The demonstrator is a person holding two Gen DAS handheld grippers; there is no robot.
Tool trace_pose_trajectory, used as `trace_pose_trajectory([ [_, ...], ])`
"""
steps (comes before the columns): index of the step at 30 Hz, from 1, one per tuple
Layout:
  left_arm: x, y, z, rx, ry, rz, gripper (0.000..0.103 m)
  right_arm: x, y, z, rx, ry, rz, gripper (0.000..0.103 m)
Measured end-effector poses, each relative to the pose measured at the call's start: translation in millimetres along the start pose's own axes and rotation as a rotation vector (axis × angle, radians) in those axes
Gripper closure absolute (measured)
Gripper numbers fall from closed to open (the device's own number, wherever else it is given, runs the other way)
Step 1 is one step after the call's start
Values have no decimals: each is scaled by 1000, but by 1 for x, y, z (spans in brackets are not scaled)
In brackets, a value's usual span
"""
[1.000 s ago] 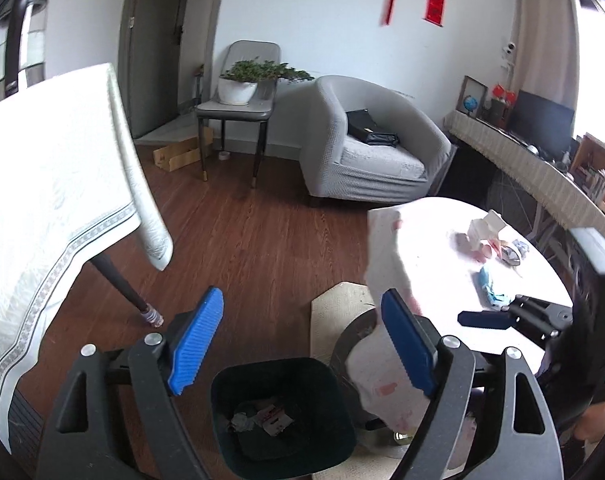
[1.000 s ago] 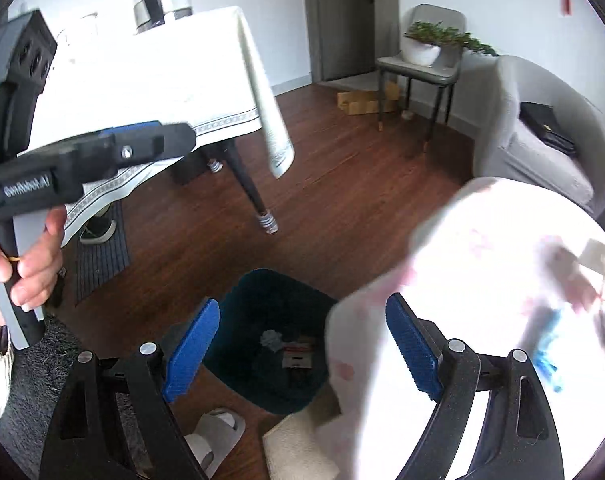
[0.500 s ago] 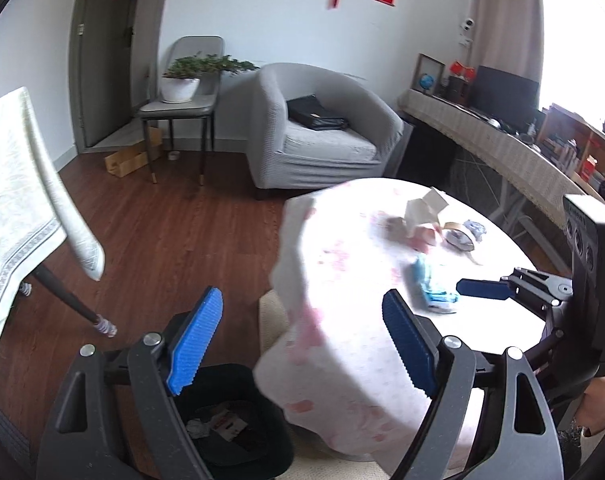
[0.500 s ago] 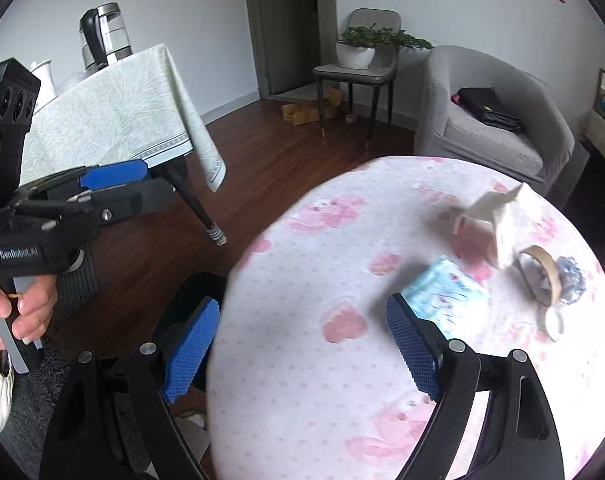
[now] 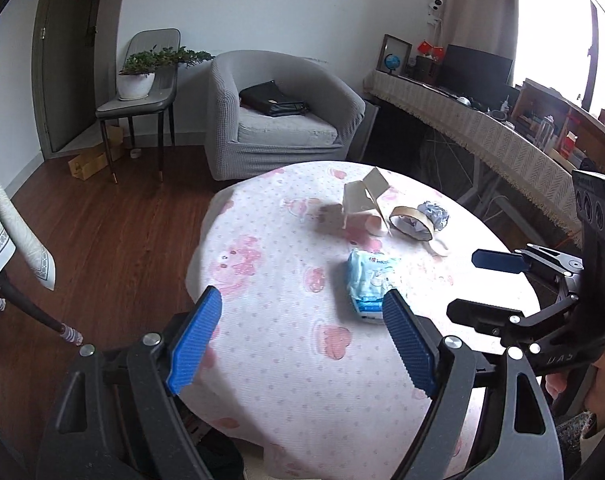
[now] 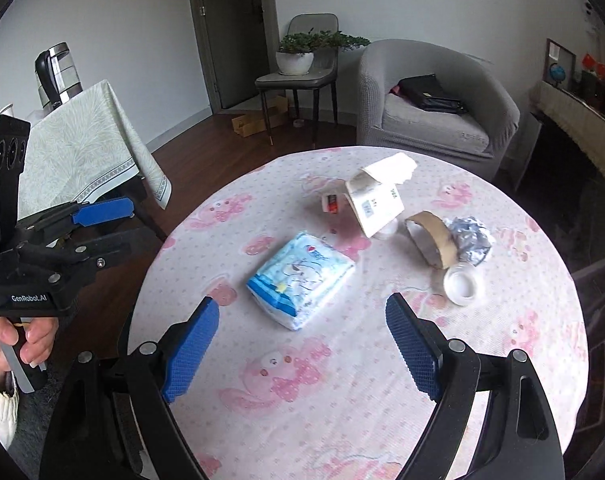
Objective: Collect trash
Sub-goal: 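Move both grippers back over the table toward the remaining trash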
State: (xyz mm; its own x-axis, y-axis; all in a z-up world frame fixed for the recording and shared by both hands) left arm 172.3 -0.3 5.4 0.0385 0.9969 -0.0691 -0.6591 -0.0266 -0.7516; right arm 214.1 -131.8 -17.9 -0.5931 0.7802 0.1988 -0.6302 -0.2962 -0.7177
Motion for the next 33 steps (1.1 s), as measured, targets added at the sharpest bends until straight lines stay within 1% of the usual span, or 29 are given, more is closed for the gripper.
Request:
trace_pose_trajectory([
  [9,-40,1,-25,35,38,-51,16,-37,14,19,-8,32,-81,17],
  [12,-51,2,-36,61,57,-58,16,-45,15,23,-17,25,-105,17],
  [16,-65,6,-55,105,62,-80,16,-62,13,29,-37,18,-151,17],
  [22,-81,6,-76,130,45,-113,16,-94,5,32,-67,-2,-231,16],
  [28,-90,10,-94,161,-12,-145,16,-125,-12,23,-67,20,-257,16],
  [31,-90,10,-98,157,-30,-149,16,-140,-18,16,-65,10,-280,16],
  [33,-89,8,-99,155,-27,-138,17,-149,-21,10,-66,-6,-310,16],
])
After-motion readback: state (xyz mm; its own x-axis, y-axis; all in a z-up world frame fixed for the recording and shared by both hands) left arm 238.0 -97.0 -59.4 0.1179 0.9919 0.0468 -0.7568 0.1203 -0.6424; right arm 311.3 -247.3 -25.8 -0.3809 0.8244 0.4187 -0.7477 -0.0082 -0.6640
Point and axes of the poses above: each gripper's, at about its wrist camera, not at the fingertips, and z roughly against the way its jaws point, x to its left, y to its underside, the point moved 2 cm from there along -z, roughly the way its jaws point, and after that the axes turned 10 degrees about -y, right-handed, at the moved point
